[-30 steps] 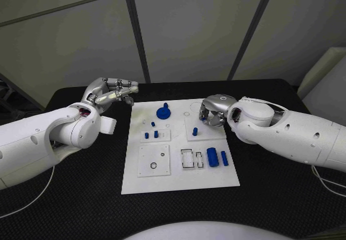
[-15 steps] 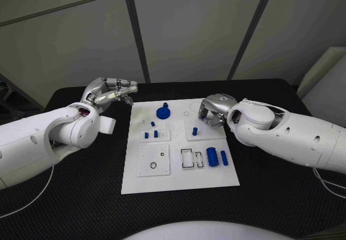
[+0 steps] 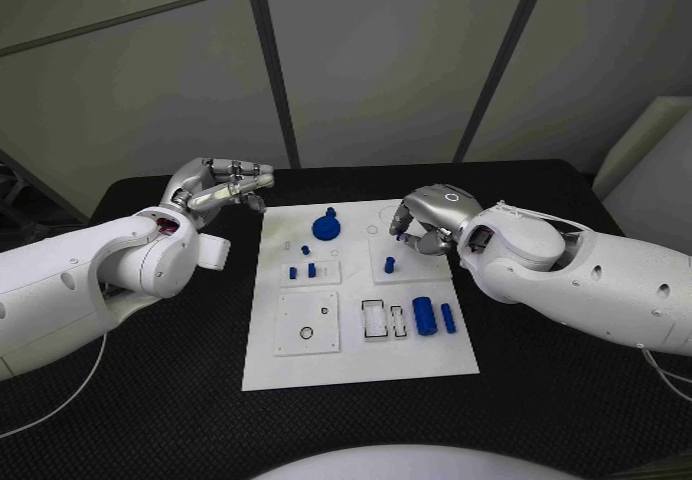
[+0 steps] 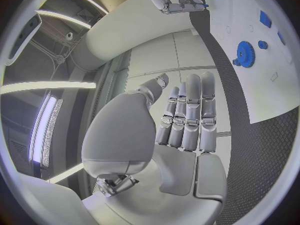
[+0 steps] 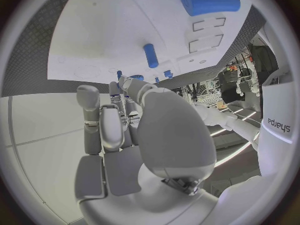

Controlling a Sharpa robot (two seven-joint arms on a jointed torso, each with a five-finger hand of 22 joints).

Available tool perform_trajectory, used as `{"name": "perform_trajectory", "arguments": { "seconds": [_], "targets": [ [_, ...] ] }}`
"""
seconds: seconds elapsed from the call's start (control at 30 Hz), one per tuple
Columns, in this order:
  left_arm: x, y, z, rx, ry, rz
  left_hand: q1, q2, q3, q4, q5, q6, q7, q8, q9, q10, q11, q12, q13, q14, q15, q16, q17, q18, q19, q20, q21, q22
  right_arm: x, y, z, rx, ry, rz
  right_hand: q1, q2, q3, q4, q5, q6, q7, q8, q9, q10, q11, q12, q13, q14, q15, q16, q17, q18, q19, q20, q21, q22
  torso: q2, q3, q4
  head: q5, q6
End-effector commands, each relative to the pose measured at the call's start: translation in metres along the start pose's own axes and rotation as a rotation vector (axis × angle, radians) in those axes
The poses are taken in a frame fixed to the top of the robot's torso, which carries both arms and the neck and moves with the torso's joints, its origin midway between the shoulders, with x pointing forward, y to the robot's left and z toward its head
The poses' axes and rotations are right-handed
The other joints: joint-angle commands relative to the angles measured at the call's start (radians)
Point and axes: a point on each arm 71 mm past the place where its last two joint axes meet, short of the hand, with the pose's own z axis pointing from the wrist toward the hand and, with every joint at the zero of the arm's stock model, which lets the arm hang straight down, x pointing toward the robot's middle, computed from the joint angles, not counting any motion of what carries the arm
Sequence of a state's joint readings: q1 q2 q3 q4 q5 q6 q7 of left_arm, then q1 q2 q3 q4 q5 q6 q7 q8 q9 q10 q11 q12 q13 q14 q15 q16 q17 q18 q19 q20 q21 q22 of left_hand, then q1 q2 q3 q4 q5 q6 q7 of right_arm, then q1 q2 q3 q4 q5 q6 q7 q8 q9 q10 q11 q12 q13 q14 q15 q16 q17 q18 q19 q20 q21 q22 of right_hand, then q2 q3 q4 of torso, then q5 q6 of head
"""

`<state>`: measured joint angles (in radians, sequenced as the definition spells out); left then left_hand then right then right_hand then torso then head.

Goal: Assemble the parts on the task board

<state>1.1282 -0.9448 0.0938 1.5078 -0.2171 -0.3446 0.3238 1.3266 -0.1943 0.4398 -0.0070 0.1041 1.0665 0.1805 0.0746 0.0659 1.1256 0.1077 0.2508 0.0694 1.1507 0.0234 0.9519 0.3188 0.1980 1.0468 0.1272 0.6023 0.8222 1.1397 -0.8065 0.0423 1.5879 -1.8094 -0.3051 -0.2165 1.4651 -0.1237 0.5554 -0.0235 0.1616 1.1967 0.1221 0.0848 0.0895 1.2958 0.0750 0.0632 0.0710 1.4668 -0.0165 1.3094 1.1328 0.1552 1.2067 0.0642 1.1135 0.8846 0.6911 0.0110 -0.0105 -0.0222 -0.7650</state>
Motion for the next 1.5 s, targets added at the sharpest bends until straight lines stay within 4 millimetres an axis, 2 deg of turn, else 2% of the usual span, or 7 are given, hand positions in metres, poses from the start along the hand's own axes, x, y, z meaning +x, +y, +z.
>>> {"name": "perform_trajectory", "arguments": {
  "seconds": [0.03,0.27,0.37,0.53,0.67,1.17,1.5],
  "targets": [
    [0.002,-0.001,0.001,0.005,0.013,-0.008,-0.002,0.007,-0.007,-0.002,-0.004,-0.008,0.001,-0.005,-0.001,-0.007,0.001,0.004,-0.002,0.003,0.007,-0.007,-0.002,-0.018,0.001,0.004,-0.006,-0.002,-0.009,0.016,-0.002,-0.045,-0.067,0.047,-0.008,-0.007,0.006,-0.003,0.007,0.002,0.007,-0.004,0.0,0.025,-0.018,0.002,0.002,0.039,-0.005,-0.001,-0.001,-0.016,0.002,0.003,0.004,0.003,0.0,-0.0006,0.0017,0.009,0.003],
    [0.007,-0.001,0.002,0.008,0.024,-0.013,-0.002,0.007,-0.007,-0.002,-0.004,-0.008,0.001,-0.005,-0.001,-0.007,0.001,0.004,-0.002,0.003,0.007,-0.007,-0.002,-0.018,0.001,0.004,-0.006,-0.002,-0.013,0.051,0.0,-0.134,-0.08,0.103,-0.01,-0.01,0.009,-0.008,0.012,0.003,0.008,-0.006,0.0,0.024,-0.017,0.001,0.003,0.039,-0.005,-0.001,-0.002,-0.016,0.001,0.004,0.009,0.008,-0.001,-0.0012,0.0033,0.046,-0.005],
    [0.009,-0.002,0.002,0.009,0.029,-0.016,-0.002,0.007,-0.007,-0.002,-0.004,-0.008,0.001,-0.005,-0.001,-0.007,0.001,0.004,-0.002,0.003,0.007,-0.007,-0.002,-0.018,0.001,0.004,-0.006,-0.002,-0.009,0.067,0.0,-0.172,-0.071,0.126,-0.012,-0.012,0.01,-0.01,0.014,0.002,0.009,-0.007,-0.001,0.023,-0.016,0.001,0.002,0.038,-0.005,-0.001,-0.003,-0.017,0.001,0.004,0.011,0.01,-0.001,-0.001,0.0014,0.073,-0.013],
    [0.012,-0.002,0.003,0.01,0.036,-0.019,-0.001,0.008,-0.007,-0.002,-0.004,-0.009,0.002,-0.005,-0.001,-0.01,0.001,0.004,-0.002,0.003,0.007,-0.008,-0.002,-0.018,0.001,0.004,-0.007,-0.002,0.007,0.094,-0.001,-0.224,-0.027,0.168,-0.013,-0.012,0.01,-0.011,0.016,0.002,0.01,-0.008,-0.001,0.022,-0.016,0.001,0.002,0.038,-0.005,-0.002,-0.005,-0.016,-0.001,0.005,0.011,0.009,0.0,-0.0028,0.0004,0.113,-0.029],
    [0.015,-0.002,0.004,0.011,0.043,-0.024,-0.001,0.008,-0.007,-0.002,-0.004,-0.009,0.002,-0.005,-0.001,-0.01,0.002,0.005,-0.002,0.003,0.007,-0.008,-0.002,-0.018,0.001,0.004,-0.007,-0.003,0.021,0.107,-0.001,-0.245,0.013,0.19,-0.014,-0.014,0.01,-0.012,0.017,0.002,0.01,-0.008,-0.001,0.022,-0.016,0.001,0.002,0.037,-0.005,-0.003,-0.008,-0.016,-0.002,0.005,0.012,0.009,0.0,-0.0034,0.0021,0.133,-0.038],
    [0.027,-0.001,0.009,0.013,0.071,-0.043,0.006,0.015,-0.004,-0.005,-0.002,-0.011,0.003,-0.004,0.0,-0.013,0.002,0.007,-0.001,0.002,0.007,-0.01,-0.004,-0.017,0.0,0.005,-0.01,-0.003,0.053,0.123,0.006,-0.26,0.106,0.212,-0.019,-0.017,0.008,-0.017,0.026,0.002,0.011,-0.011,-0.001,0.02,-0.015,0.001,0.003,0.037,-0.004,-0.002,-0.009,-0.016,-0.006,0.006,0.017,0.013,0.001,-0.0006,0.0005,0.173,-0.059],
    [0.029,-0.001,0.01,0.01,0.076,-0.046,0.005,0.015,-0.006,-0.004,-0.003,-0.012,0.004,-0.004,0.0,-0.015,0.003,0.008,-0.002,0.002,0.008,-0.011,-0.005,-0.017,0.0,0.005,-0.011,-0.004,0.058,0.126,0.007,-0.265,0.137,0.206,-0.022,-0.018,0.006,-0.019,0.029,0.002,0.011,-0.011,-0.001,0.02,-0.015,0.001,0.003,0.037,-0.004,-0.001,-0.009,-0.016,-0.007,0.007,0.018,0.014,0.001,-0.001,0.0014,0.177,-0.069]
  ]
}}
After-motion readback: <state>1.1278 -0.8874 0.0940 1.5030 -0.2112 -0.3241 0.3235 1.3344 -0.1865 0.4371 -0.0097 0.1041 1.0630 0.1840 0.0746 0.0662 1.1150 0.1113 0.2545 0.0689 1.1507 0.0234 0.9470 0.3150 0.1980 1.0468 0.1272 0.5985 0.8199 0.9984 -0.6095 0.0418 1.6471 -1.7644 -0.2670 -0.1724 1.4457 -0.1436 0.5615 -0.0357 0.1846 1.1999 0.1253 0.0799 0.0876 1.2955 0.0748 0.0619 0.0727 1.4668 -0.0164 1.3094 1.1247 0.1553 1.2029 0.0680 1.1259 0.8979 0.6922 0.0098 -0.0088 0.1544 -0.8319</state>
